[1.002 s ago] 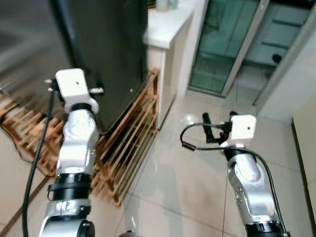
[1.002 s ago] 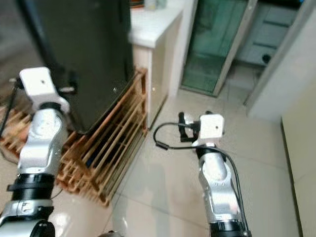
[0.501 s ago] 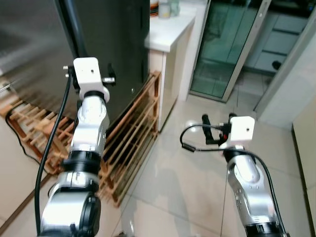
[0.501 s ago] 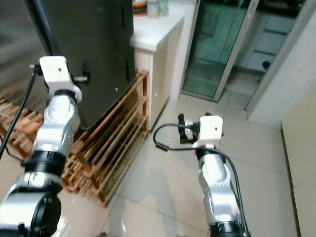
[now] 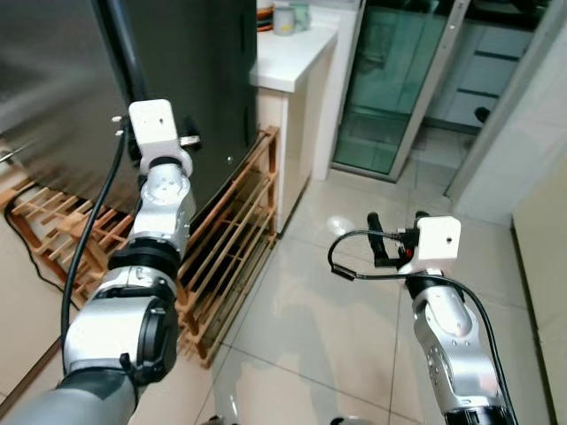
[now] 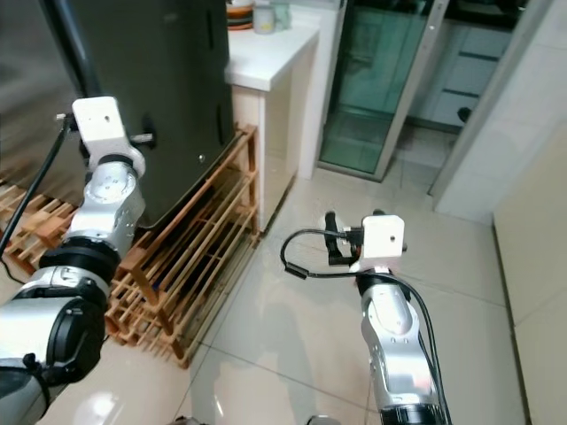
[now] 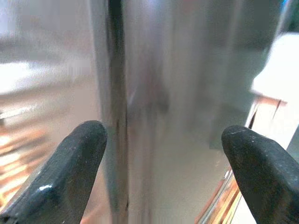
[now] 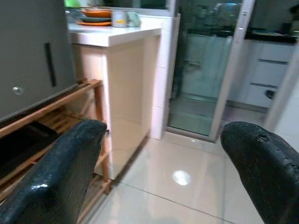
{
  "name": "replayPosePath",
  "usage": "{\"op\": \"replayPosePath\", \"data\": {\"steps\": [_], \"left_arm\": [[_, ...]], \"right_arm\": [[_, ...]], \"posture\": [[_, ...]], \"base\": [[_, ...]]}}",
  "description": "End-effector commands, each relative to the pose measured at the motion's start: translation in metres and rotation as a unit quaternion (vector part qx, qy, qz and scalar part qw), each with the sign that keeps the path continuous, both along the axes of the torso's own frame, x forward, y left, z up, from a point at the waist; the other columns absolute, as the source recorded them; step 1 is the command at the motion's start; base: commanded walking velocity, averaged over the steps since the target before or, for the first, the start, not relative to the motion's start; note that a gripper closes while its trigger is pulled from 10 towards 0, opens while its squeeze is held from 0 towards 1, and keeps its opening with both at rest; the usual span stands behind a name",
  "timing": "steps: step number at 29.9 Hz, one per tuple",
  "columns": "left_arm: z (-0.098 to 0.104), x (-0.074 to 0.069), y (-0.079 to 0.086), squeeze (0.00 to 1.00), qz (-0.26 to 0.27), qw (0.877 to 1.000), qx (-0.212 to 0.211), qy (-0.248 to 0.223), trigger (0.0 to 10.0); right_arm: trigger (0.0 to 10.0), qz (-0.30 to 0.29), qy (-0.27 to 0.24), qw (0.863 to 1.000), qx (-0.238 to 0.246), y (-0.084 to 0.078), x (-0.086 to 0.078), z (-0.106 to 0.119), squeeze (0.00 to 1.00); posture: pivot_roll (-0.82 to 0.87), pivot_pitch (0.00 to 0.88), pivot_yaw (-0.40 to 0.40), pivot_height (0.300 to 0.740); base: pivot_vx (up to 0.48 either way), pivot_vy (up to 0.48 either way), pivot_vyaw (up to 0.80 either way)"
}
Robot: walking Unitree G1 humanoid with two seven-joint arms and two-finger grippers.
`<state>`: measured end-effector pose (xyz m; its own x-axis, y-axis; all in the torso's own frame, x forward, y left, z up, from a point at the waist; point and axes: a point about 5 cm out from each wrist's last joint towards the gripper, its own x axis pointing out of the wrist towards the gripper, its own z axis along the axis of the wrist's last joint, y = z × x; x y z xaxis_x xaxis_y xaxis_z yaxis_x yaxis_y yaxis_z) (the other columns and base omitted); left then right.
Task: Restocking fridge
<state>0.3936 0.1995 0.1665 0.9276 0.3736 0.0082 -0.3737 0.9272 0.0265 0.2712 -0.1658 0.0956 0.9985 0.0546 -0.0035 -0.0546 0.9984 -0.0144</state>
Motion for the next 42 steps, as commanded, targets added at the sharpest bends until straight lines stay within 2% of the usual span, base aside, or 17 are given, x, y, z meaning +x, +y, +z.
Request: {"op": "replayPosePath", "data": {"steps": [1,6,7,14,15,17,18,19,20,22,24,27,31,32,36,37,42], "left_arm": [[0.006,0.002,0.001,0.00,0.011,1.000,-0.004,-0.006,10.0],[0.002,0.002,-0.001,0.00,-0.003,1.000,-0.006,-0.004,10.0],[0.003,0.005,-0.012,0.00,-0.039,0.999,-0.017,-0.011,10.0],[0.009,0.011,-0.038,0.00,-0.124,0.992,-0.015,-0.019,10.0],[0.013,0.013,-0.048,0.00,-0.161,0.985,-0.050,-0.027,10.0],[0.018,0.014,-0.057,0.00,-0.187,0.980,-0.057,-0.037,10.0],[0.025,0.015,-0.074,0.00,-0.240,0.968,-0.056,-0.055,10.0],[0.031,0.013,-0.093,0.00,-0.296,0.952,-0.039,-0.071,10.0],[0.031,0.013,-0.093,0.00,-0.296,0.952,-0.039,-0.071,10.0],[0.030,0.007,-0.112,0.00,-0.348,0.933,0.021,-0.087,10.0],[0.024,0.000,-0.111,0.00,-0.353,0.929,0.034,-0.101,10.0],[0.013,-0.009,-0.094,0.00,-0.337,0.934,0.025,-0.112,10.0],[-0.014,-0.043,-0.042,0.00,-0.262,0.959,-0.002,-0.106,10.0],[-0.014,-0.043,-0.042,0.00,-0.262,0.959,-0.002,-0.106,10.0],[-0.032,-0.089,0.007,0.00,-0.168,0.981,0.020,-0.092,10.0],[-0.034,-0.104,0.007,0.00,-0.162,0.982,0.026,-0.089,10.0],[-0.033,-0.101,-0.011,0.00,-0.171,0.981,0.018,-0.089,10.0]], "right_arm": [[10.0,0.003,0.000,1.000,-0.003,-0.001,0.000,0.002,0.00],[10.0,0.004,0.003,1.000,-0.004,-0.001,-0.001,0.000,0.00],[10.0,0.005,0.004,1.000,-0.005,-0.001,-0.001,0.000,0.00],[10.0,0.008,0.005,1.000,-0.006,0.000,0.001,0.000,0.00],[10.0,0.008,0.006,1.000,-0.006,-0.001,0.001,0.000,0.00],[10.0,0.008,0.007,1.000,-0.006,0.000,0.001,-0.001,0.00],[10.0,0.008,0.008,1.000,-0.007,0.000,0.000,-0.002,0.00],[10.0,0.008,0.007,1.000,-0.006,0.001,0.000,-0.002,0.00],[10.0,0.008,0.007,1.000,-0.006,0.001,0.000,-0.002,0.00],[10.0,0.008,-0.001,1.000,-0.003,0.001,-0.001,0.002,0.00],[10.0,0.003,-0.010,1.000,-0.001,0.000,-0.001,0.005,0.00],[10.0,-0.005,-0.018,1.000,0.001,-0.003,0.000,0.009,0.00],[10.0,-0.010,-0.043,0.999,0.007,-0.004,0.001,0.021,0.00],[10.0,-0.010,-0.043,0.999,0.007,-0.004,0.001,0.021,0.00],[10.0,0.016,-0.054,0.998,0.009,0.004,0.005,0.024,0.00],[10.0,0.021,-0.051,0.998,0.021,0.006,0.009,0.023,0.00],[10.0,0.027,-0.041,0.998,0.034,0.011,0.017,0.018,0.00]], "posture": [[-0.12,0.000,0.004,0.740],[-0.11,0.000,-0.001,0.740],[-0.11,0.000,-0.003,0.740],[-0.12,0.000,-0.003,0.740],[-0.12,0.000,-0.001,0.740],[-0.12,0.000,0.000,0.740],[-0.13,0.000,0.002,0.740],[-0.13,0.000,0.008,0.740],[-0.13,0.000,0.008,0.740],[-0.13,0.000,0.021,0.740],[-0.13,0.000,0.030,0.740],[-0.13,0.000,0.037,0.740],[-0.09,0.000,0.025,0.740],[-0.09,0.000,0.025,0.740],[-0.03,0.000,0.005,0.740],[-0.01,0.000,-0.009,0.740],[0.02,0.000,-0.028,0.740]], "base": [[0.000,0.000,0.00],[0.000,0.000,0.00],[0.000,0.000,0.00],[0.000,0.000,0.00],[0.000,0.000,0.00],[0.000,0.000,0.00],[0.000,0.000,0.00],[0.000,0.000,0.00],[0.000,0.000,0.00],[0.000,0.000,0.00],[0.000,0.000,0.00],[0.000,0.000,0.00],[0.000,0.000,0.00],[0.000,0.000,0.00],[0.000,0.000,0.00],[0.000,0.000,0.00],[0.000,0.000,0.00]]}}
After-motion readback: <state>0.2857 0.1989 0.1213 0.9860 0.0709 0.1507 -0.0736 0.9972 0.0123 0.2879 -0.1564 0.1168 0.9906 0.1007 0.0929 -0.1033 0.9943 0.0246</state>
